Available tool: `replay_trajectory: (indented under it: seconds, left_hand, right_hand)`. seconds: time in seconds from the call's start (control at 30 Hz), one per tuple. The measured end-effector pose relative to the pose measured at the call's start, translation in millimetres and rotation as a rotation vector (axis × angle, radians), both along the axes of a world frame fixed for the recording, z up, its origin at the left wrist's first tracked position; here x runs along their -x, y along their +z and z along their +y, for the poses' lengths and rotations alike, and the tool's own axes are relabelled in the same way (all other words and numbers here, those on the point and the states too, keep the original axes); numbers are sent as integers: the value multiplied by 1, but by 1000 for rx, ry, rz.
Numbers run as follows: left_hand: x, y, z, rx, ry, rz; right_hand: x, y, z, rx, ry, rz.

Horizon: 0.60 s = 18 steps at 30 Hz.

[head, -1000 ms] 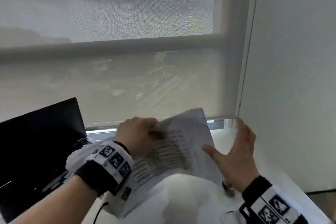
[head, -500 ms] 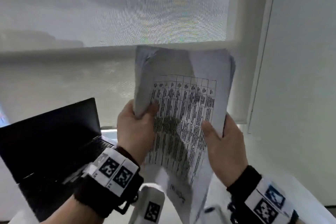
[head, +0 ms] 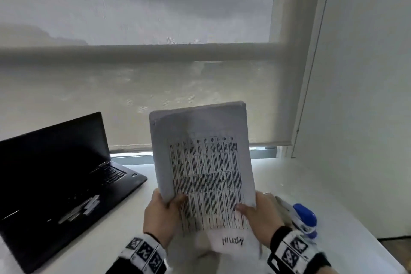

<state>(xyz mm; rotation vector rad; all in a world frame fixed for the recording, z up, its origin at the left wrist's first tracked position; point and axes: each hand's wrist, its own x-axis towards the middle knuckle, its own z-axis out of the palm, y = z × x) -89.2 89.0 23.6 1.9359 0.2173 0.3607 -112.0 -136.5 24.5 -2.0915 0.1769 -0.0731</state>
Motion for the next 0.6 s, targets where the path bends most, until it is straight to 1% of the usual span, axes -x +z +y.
replay_trajectory:
  seconds: [0.07, 0.1, 0.17, 0.2, 0.23, 0.3, 0.33, 0.37, 0.43, 0.47, 0.5, 0.53, 0.6]
  left_hand:
    - [-16, 3, 4, -56, -47, 30]
    - [-26, 3, 4, -93, -72, 76]
    - [-47, -12, 0, -227, -121, 238]
    - [-53, -22, -4, -283, -144, 312]
    - [-57, -33, -7, -302, -175, 386]
    - [-62, -47, -11, -337, -217, 489]
    - [-64, -49, -10, -385, -240, 520]
    - [-68, -50, -7, -418, -247, 535]
    - [-73, -54, 3, -391, -239, 542]
    - [-76, -57, 9, -354, -226, 526]
    - [-77, -60, 14, -313, -210, 513]
    - [-77, -62, 19, -291, -195, 507]
    - [-77, -63, 26, -333, -203, 522]
  right_hand:
    - [-16, 1, -8, 62, -20, 73]
    - [-25, -4, -14, 111, -31, 108]
    - [-41, -15, -24, 228, -21, 176]
    - [-51, -27, -29, 284, -16, 223]
    - [-47, -21, -26, 356, -21, 256]
    - [-42, -22, -30, 432, -25, 253]
    - [-37, -18, -33, 448, -36, 198]
    - [-34, -15, -40, 490, -52, 128]
    - [-26, -5, -60, 653, -119, 5]
    - [-22, -2, -74, 735, -142, 16]
    - [-20, 0, -89, 809, -143, 57]
    - [-19, -1, -104, 812, -121, 150]
    - [-16, -5, -129, 676, -38, 300]
